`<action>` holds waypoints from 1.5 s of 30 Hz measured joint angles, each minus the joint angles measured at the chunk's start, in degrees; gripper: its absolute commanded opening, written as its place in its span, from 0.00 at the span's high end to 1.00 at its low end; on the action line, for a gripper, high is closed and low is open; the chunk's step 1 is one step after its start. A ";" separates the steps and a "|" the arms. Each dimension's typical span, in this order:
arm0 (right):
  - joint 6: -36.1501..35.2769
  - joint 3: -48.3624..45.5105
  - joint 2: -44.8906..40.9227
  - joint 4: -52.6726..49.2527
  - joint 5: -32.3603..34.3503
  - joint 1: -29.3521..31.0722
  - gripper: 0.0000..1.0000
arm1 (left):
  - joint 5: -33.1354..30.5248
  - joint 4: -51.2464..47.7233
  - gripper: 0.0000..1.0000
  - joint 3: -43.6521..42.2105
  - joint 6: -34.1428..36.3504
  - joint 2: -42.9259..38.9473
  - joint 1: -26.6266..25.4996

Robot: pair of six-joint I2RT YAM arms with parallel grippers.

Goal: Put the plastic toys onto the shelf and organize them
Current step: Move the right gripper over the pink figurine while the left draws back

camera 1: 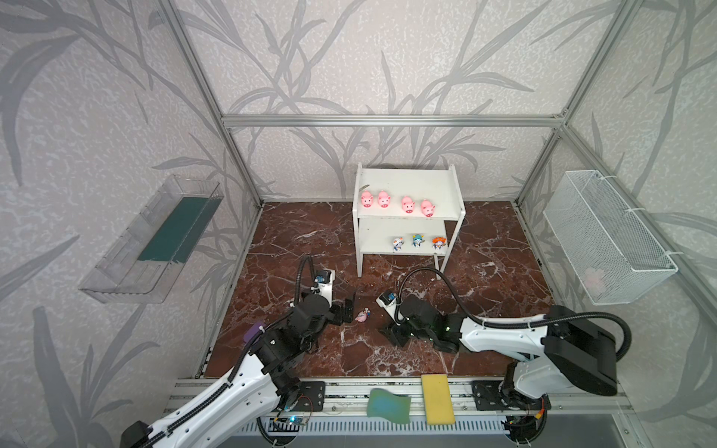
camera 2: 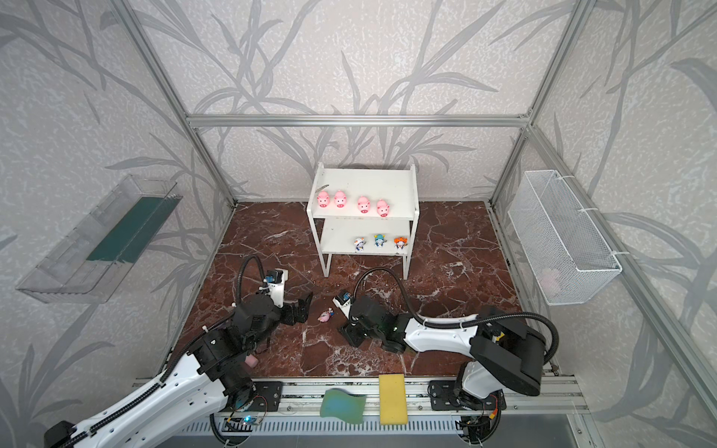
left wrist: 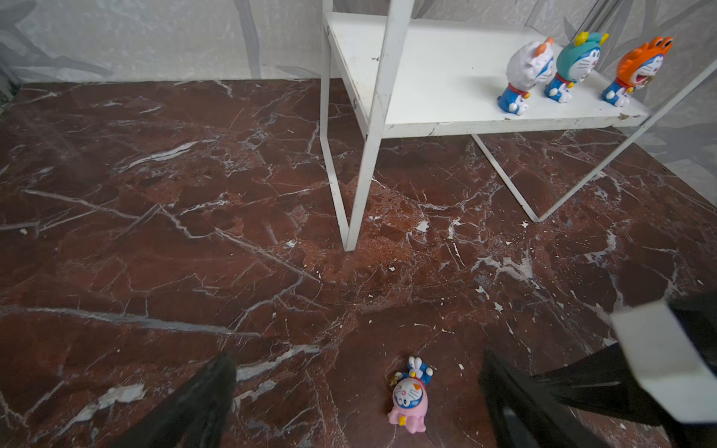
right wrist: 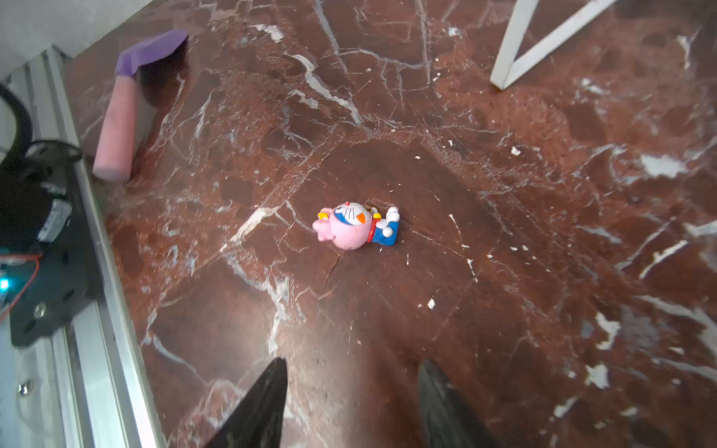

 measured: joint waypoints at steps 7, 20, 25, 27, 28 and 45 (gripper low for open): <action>4.46 3.45 8.50 0.31 7.48 0.00 0.76 | -2.10 -3.74 0.01 -0.13 -2.84 -5.18 0.00; 3.61 13.38 19.67 1.62 11.41 -3.78 0.75 | -3.65 -3.96 0.01 -0.35 -3.61 -5.55 -0.02; 1.03 15.58 21.35 1.64 9.11 -5.27 0.74 | -3.85 -3.96 0.01 -0.35 -3.56 -4.02 -0.02; -0.13 16.55 22.12 1.77 7.13 -5.27 0.74 | -3.96 -3.96 0.01 -0.35 -3.54 -3.56 0.00; -0.70 16.94 22.45 1.92 6.12 -5.25 0.74 | -4.02 -3.93 0.01 -0.35 -3.54 -3.45 -0.02; -4.94 13.44 20.41 4.31 -3.52 -0.57 0.77 | -4.22 -3.76 0.01 -0.35 -2.91 -3.34 0.00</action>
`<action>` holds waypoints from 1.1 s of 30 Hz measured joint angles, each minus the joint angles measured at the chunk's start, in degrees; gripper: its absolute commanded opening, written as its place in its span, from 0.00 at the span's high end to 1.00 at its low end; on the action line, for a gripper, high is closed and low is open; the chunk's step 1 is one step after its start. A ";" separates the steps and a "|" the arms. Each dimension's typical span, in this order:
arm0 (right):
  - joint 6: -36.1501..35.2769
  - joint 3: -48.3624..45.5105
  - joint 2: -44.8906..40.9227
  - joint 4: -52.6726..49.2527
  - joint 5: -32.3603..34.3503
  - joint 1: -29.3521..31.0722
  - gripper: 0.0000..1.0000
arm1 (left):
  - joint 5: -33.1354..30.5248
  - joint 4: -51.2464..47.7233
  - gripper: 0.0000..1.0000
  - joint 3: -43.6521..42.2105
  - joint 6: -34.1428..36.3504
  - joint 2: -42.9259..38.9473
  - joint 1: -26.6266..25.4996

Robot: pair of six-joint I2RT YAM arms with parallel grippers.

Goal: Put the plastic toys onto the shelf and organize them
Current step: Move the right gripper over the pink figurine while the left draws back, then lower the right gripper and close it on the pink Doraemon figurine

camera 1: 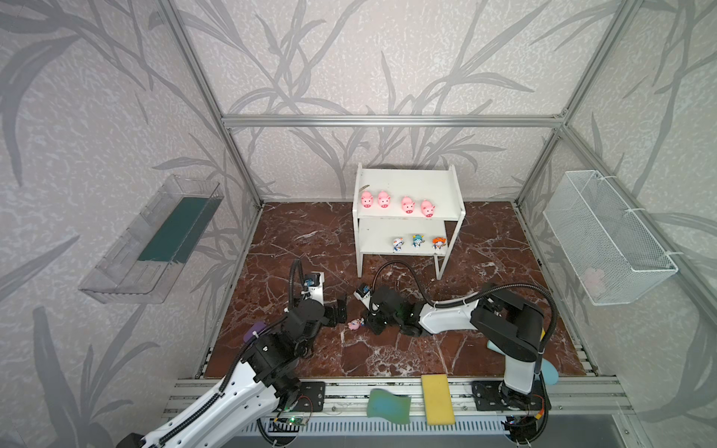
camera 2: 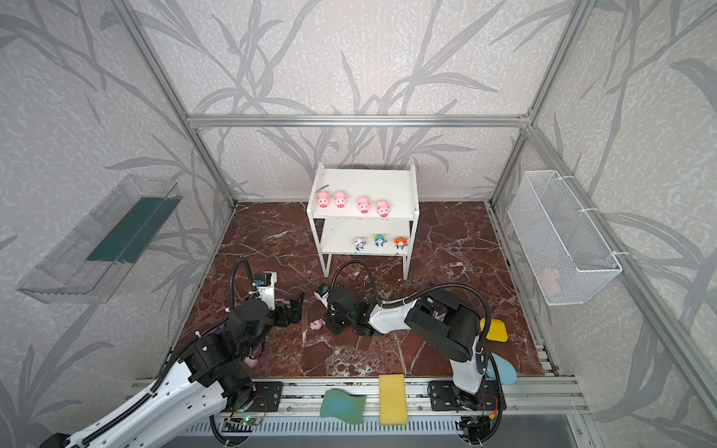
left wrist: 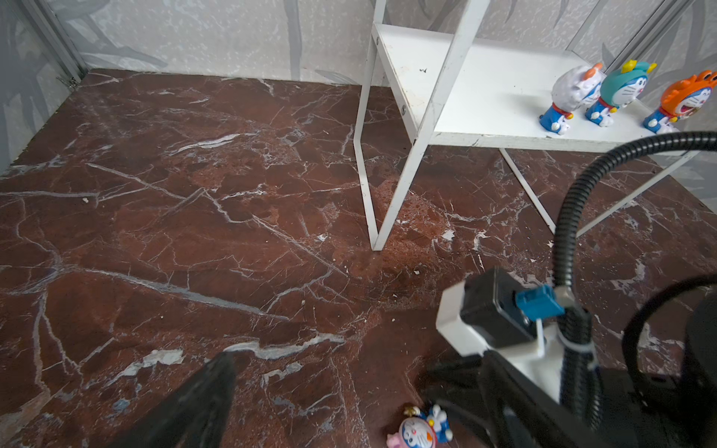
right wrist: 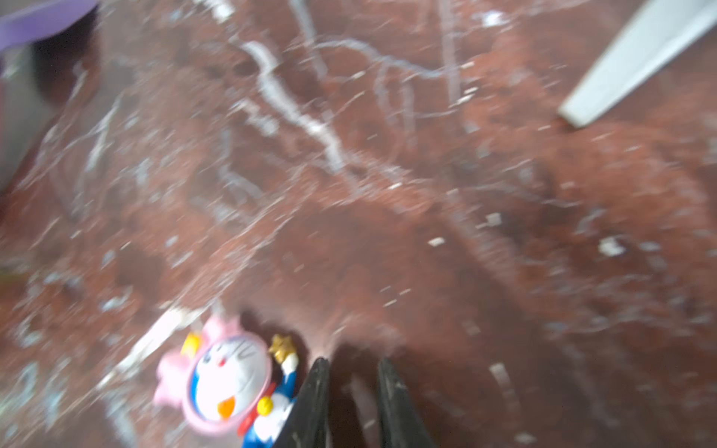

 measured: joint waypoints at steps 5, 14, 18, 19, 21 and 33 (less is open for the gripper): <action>-0.02 -1.53 -1.40 -0.28 -0.35 2.95 0.77 | 0.00 0.02 0.01 0.00 0.24 0.02 0.00; 1.29 -4.68 -4.72 -1.40 -0.83 3.43 0.60 | 0.02 0.02 0.01 0.00 0.28 0.61 0.00; 0.90 -6.38 -6.36 -1.36 -2.56 3.43 0.48 | 0.02 0.04 0.01 0.00 0.28 0.61 0.00; 0.70 -6.47 -6.49 -1.38 -3.26 3.43 0.46 | 0.02 0.07 0.01 0.00 0.28 0.61 0.00; 0.09 -6.47 -6.54 -1.29 -5.14 3.43 0.44 | 0.04 0.22 0.01 0.00 0.28 0.61 0.00; -1.42 -2.58 -3.06 -0.90 -10.54 3.85 0.44 | 0.04 0.44 0.01 0.00 0.31 0.04 0.00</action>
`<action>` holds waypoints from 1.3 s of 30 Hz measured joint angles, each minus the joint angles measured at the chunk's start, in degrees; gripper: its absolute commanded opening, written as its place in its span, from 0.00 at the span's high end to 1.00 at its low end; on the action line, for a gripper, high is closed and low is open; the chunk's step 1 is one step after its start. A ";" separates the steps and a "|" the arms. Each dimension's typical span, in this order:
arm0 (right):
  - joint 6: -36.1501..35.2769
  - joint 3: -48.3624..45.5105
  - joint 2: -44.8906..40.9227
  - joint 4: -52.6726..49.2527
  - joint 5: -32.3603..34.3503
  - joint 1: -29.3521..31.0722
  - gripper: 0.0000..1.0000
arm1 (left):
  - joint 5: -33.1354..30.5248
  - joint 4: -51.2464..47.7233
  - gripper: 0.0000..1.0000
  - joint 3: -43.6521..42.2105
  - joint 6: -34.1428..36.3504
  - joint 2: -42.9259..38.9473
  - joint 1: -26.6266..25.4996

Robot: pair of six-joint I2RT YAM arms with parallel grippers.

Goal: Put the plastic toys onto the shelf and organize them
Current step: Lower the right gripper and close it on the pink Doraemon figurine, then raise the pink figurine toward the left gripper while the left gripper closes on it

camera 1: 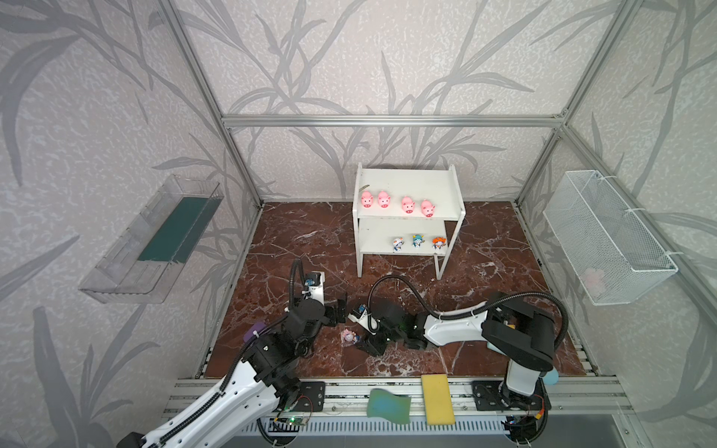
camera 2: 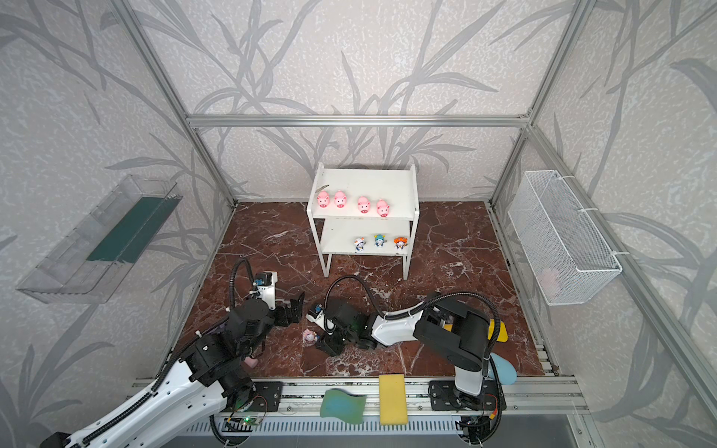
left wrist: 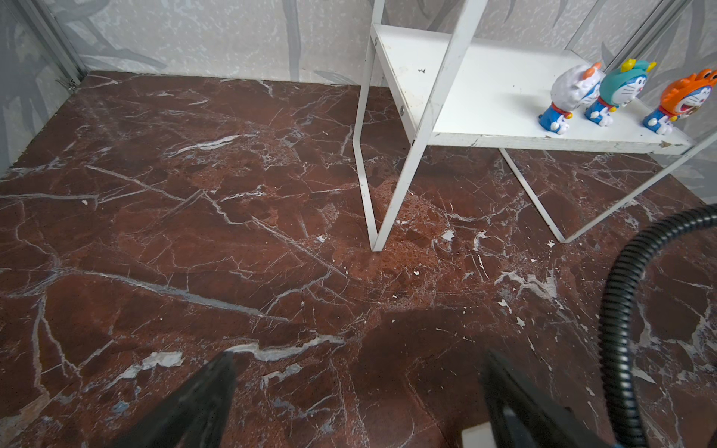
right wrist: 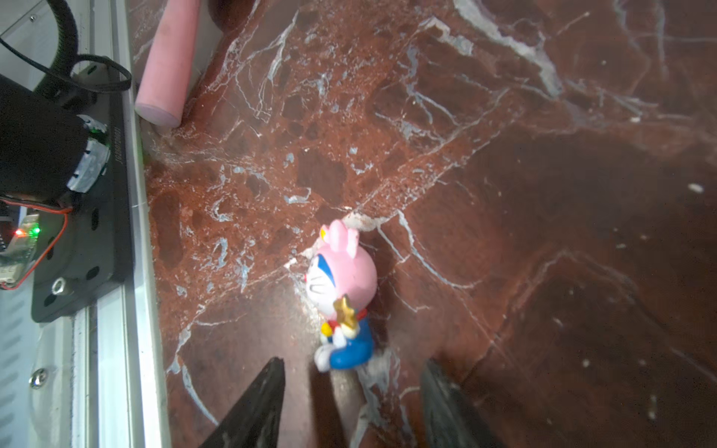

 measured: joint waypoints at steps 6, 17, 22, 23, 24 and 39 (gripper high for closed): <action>-1.40 3.69 2.91 -0.55 0.61 0.81 0.50 | -0.07 0.00 0.01 0.00 0.00 -0.92 0.00; -3.15 5.70 4.66 -1.05 6.36 3.87 0.76 | -0.07 -0.02 0.01 0.00 -0.02 -0.92 0.00; -3.02 4.04 3.69 -0.07 7.76 3.87 0.81 | -0.04 -0.02 0.01 0.00 -0.02 -1.05 0.00; -2.95 3.41 3.17 0.02 8.17 3.87 0.83 | -0.04 0.00 0.01 0.00 -0.02 -1.05 0.00; -2.78 2.69 2.69 0.22 8.39 3.87 0.84 | -0.02 0.00 0.01 0.00 -0.02 -1.05 0.00; -1.03 -7.04 -9.92 2.05 15.19 3.80 0.98 | 4.94 3.06 0.01 0.00 0.00 0.81 0.00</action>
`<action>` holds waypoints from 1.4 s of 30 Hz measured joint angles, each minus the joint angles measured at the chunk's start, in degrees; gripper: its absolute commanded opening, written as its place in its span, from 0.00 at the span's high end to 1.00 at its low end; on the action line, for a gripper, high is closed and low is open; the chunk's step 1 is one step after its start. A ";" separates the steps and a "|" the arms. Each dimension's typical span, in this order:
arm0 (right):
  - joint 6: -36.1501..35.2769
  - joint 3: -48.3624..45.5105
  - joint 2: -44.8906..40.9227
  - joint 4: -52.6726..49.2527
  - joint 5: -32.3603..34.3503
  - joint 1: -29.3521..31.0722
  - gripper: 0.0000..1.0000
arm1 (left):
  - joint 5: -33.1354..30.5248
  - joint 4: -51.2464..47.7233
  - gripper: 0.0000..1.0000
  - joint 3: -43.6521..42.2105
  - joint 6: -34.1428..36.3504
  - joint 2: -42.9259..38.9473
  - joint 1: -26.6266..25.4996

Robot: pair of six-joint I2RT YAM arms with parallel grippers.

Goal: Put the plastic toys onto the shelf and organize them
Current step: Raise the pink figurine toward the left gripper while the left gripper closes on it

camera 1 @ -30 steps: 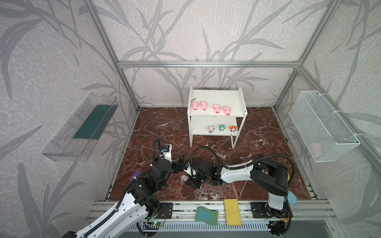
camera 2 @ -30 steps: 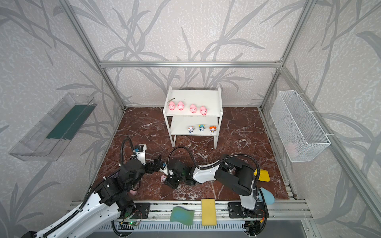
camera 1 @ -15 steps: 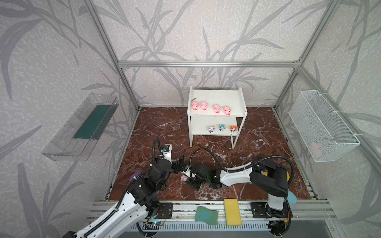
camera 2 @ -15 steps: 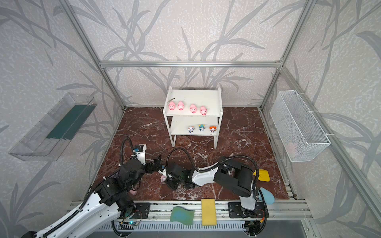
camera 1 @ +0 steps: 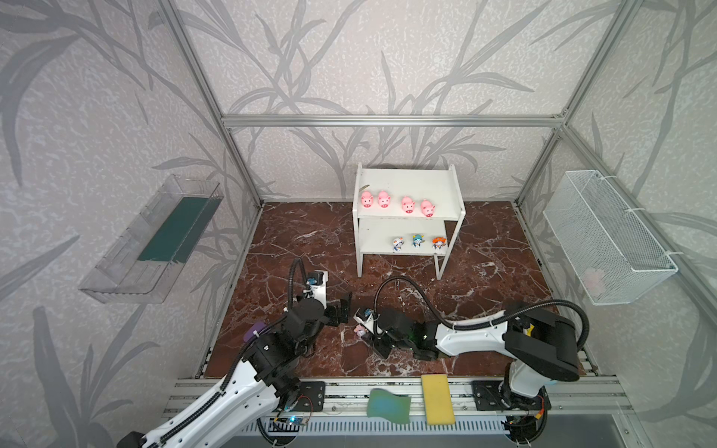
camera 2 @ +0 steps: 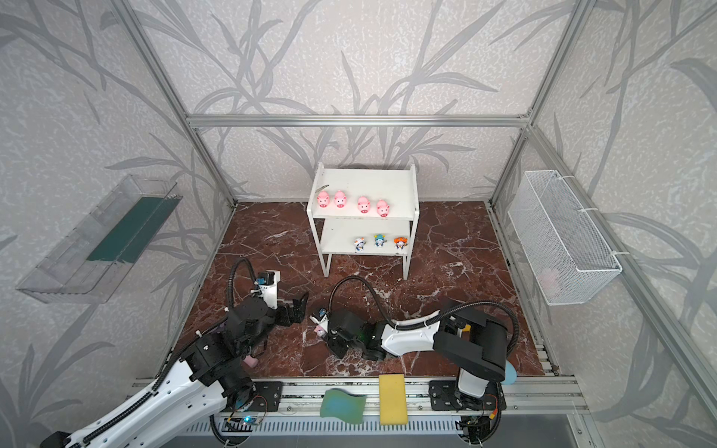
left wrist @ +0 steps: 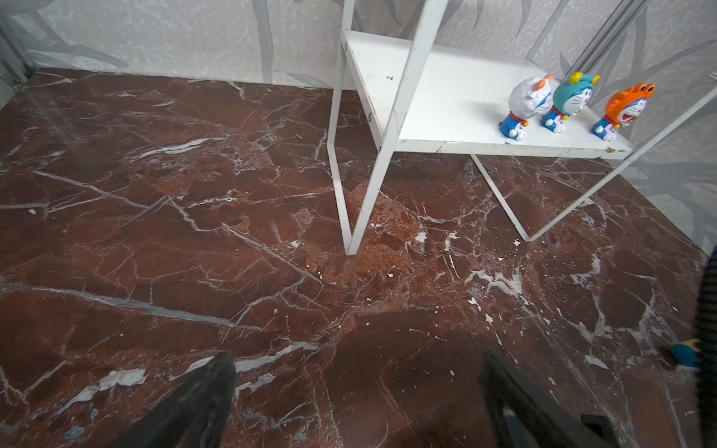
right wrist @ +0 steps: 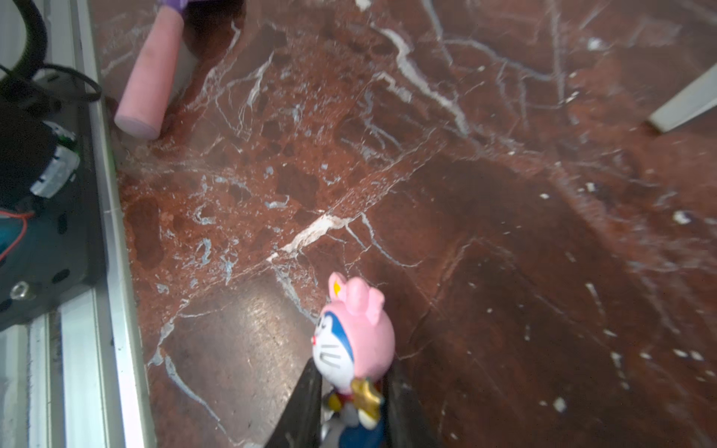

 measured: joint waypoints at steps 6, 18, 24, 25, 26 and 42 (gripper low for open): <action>0.87 -3.50 -6.67 0.31 3.28 -0.72 0.98 | 5.79 4.44 0.01 -1.79 -0.22 1.25 0.00; 5.42 -11.28 -24.46 2.27 8.81 -2.25 0.98 | 24.65 21.79 0.06 -3.76 -7.10 9.88 0.00; 6.14 -13.75 -28.81 3.91 10.88 -2.25 0.98 | 32.35 30.86 0.18 -3.78 -12.37 13.25 -0.02; 6.23 -14.01 -29.31 3.93 11.21 -2.25 0.98 | 32.87 31.76 0.20 -3.78 -12.94 13.64 -0.04; 6.34 -14.14 -29.66 3.96 11.39 -2.25 0.98 | 33.57 32.46 0.21 -3.78 -13.42 13.94 -0.04; 6.40 -14.47 -32.26 6.73 12.68 -2.25 0.97 | 39.36 36.94 0.49 -3.78 -16.48 18.73 -0.70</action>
